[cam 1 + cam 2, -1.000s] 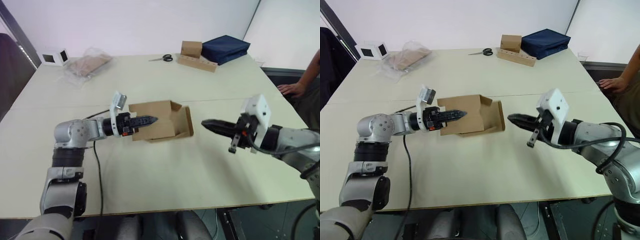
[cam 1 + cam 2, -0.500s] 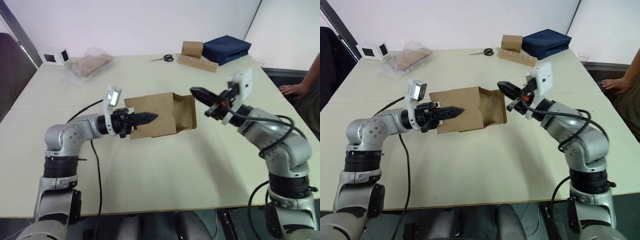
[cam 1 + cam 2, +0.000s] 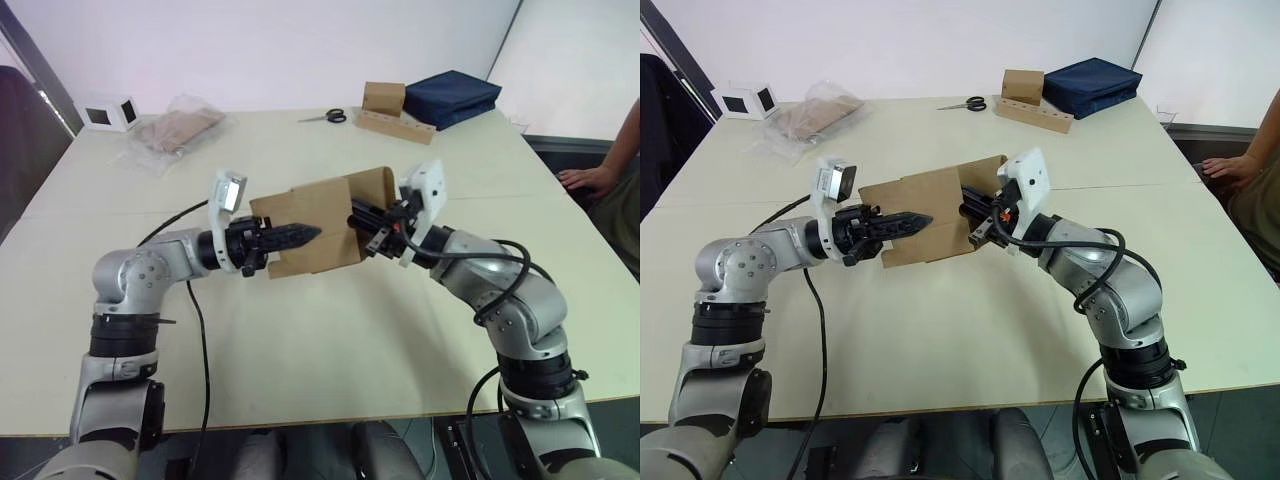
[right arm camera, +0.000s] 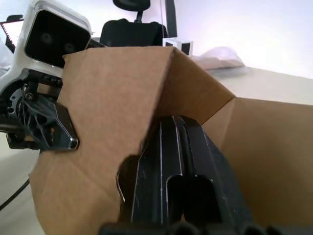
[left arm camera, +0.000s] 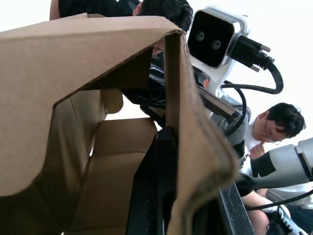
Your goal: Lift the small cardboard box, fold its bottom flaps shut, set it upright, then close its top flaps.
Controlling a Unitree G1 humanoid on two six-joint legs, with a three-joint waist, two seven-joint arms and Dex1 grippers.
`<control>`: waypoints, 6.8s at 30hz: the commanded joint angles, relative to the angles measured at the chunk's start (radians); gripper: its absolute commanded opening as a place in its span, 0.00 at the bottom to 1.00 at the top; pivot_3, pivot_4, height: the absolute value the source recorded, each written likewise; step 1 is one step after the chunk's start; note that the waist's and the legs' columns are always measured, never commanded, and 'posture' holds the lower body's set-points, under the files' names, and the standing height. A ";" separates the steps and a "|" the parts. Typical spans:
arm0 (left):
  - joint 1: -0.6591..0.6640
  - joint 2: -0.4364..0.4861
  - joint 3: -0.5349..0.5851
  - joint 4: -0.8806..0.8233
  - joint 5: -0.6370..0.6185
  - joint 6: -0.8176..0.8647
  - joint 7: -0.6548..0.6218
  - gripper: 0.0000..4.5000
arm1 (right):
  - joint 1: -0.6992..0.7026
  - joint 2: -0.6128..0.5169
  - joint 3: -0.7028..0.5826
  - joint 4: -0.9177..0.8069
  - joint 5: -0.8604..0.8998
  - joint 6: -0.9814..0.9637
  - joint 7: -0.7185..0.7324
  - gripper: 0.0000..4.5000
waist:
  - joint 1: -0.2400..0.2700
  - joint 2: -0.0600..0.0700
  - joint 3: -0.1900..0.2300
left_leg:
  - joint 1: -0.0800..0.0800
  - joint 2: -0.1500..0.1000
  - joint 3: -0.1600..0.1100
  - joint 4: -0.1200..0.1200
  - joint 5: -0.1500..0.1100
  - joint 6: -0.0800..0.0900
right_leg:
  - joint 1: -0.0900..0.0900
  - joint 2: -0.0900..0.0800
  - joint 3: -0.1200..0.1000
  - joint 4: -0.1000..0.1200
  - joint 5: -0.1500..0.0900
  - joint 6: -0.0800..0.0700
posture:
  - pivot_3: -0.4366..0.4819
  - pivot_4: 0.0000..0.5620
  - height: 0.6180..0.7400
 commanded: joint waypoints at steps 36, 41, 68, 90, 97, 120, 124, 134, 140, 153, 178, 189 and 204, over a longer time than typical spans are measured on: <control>-0.047 0.003 0.055 -0.025 -0.114 0.015 0.092 0.02 | 0.219 -0.060 -0.079 -0.215 0.070 0.045 -0.025 0.00 | 0.001 0.000 0.000 | 0.000 0.000 0.000 0.000 0.000 0.000 | 0.000 0.000 0.000 0.000 0.000 0.000 | 0.48 0.27 1.00; -0.039 -0.004 0.048 -0.042 -0.129 0.030 0.107 0.02 | 0.190 -0.045 -0.013 -0.211 0.060 0.043 0.010 0.00 | 0.002 0.000 0.000 | 0.000 0.000 0.000 0.000 0.000 0.000 | 0.000 0.000 0.000 0.000 0.000 0.000 | 0.48 0.27 1.00; -0.013 0.093 0.117 -0.122 -0.271 0.114 0.138 0.00 | 0.226 -0.229 -0.404 -0.031 0.332 0.150 0.088 0.39 | 0.002 0.000 0.000 | 0.000 0.000 0.000 0.000 0.000 0.001 | 0.001 0.000 0.000 0.000 0.000 0.000 | 0.48 0.27 1.00; -0.020 0.079 0.089 -0.153 -0.352 0.115 0.217 0.00 | 0.100 -0.133 -0.344 0.074 0.616 0.273 0.156 0.39 | 0.002 0.000 0.000 | 0.000 0.000 0.000 0.000 0.000 0.000 | 0.000 0.000 0.000 -0.001 0.000 0.000 | 0.48 0.27 1.00; -0.028 0.064 0.086 -0.146 -0.355 0.107 0.232 0.00 | 0.099 -0.095 -0.320 0.026 0.721 0.287 0.065 0.39 | 0.001 0.000 0.000 | 0.000 0.000 0.000 0.000 0.000 0.001 | 0.000 0.000 0.000 -0.001 0.000 0.000 | 0.48 0.27 1.00; -0.033 0.061 0.086 -0.118 -0.328 0.086 0.225 0.00 | 0.112 -0.113 -0.271 -0.023 0.800 0.264 -0.028 0.39 | 0.001 0.000 0.000 | 0.000 0.000 0.000 0.000 0.000 0.001 | 0.000 0.000 0.000 -0.001 0.000 0.000 | 0.48 0.27 1.00; -0.032 0.060 0.090 -0.126 -0.338 0.089 0.227 0.00 | 0.109 -0.113 -0.260 -0.015 0.730 0.229 -0.030 0.39 | 0.001 0.000 0.000 | 0.000 0.000 0.000 0.000 0.000 0.001 | 0.000 0.000 0.000 -0.001 0.000 0.000 | 0.48 0.27 1.00; -0.029 0.063 0.087 -0.128 -0.336 0.087 0.217 0.00 | 0.093 -0.122 -0.270 0.026 0.661 0.181 -0.009 0.39 | 0.001 0.000 0.000 | 0.000 0.000 0.000 0.000 0.000 0.001 | 0.000 0.000 0.000 -0.001 0.000 0.000 | 0.48 0.27 1.00; -0.027 0.065 0.081 -0.124 -0.326 0.082 0.207 0.00 | 0.082 -0.121 -0.270 0.035 0.656 0.179 -0.004 0.39 | 0.001 0.000 0.000 | 0.000 0.000 0.000 0.000 0.000 0.001 | 0.000 0.000 0.000 -0.001 0.000 0.000 | 0.48 0.27 1.00; -0.021 0.063 0.082 -0.144 -0.335 0.086 0.213 0.00 | 0.075 -0.120 -0.267 0.040 0.644 0.180 -0.002 0.39 | 0.001 0.000 0.000 | 0.000 0.000 0.000 0.000 0.000 0.001 | 0.000 0.000 0.000 -0.001 0.000 0.000 | 0.48 0.27 1.00; -0.007 0.055 0.079 -0.150 -0.317 0.068 0.235 0.00 | 0.052 -0.115 -0.277 0.043 0.655 0.197 0.001 0.39 | 0.001 0.000 0.000 | 0.000 0.000 0.000 -0.001 0.000 0.001 | 0.000 0.000 0.000 -0.001 0.000 0.000 | 0.48 0.27 1.00; -0.008 0.083 0.080 -0.105 -0.275 0.048 0.193 0.00 | 0.068 -0.198 -0.367 0.004 0.852 0.225 -0.082 0.39 | 0.002 0.000 0.000 | 0.000 0.000 0.000 -0.001 0.000 0.001 | 0.000 0.000 0.000 -0.001 0.000 0.000 | 0.48 0.27 1.00; -0.020 0.066 0.088 -0.120 -0.292 0.056 0.199 0.00 | 0.086 -0.209 -0.419 0.207 0.817 0.167 -0.081 0.39 | 0.006 0.000 0.001 | 0.000 0.000 0.001 -0.001 0.000 0.001 | 0.000 0.000 0.000 -0.002 0.000 0.000 | 0.48 0.27 1.00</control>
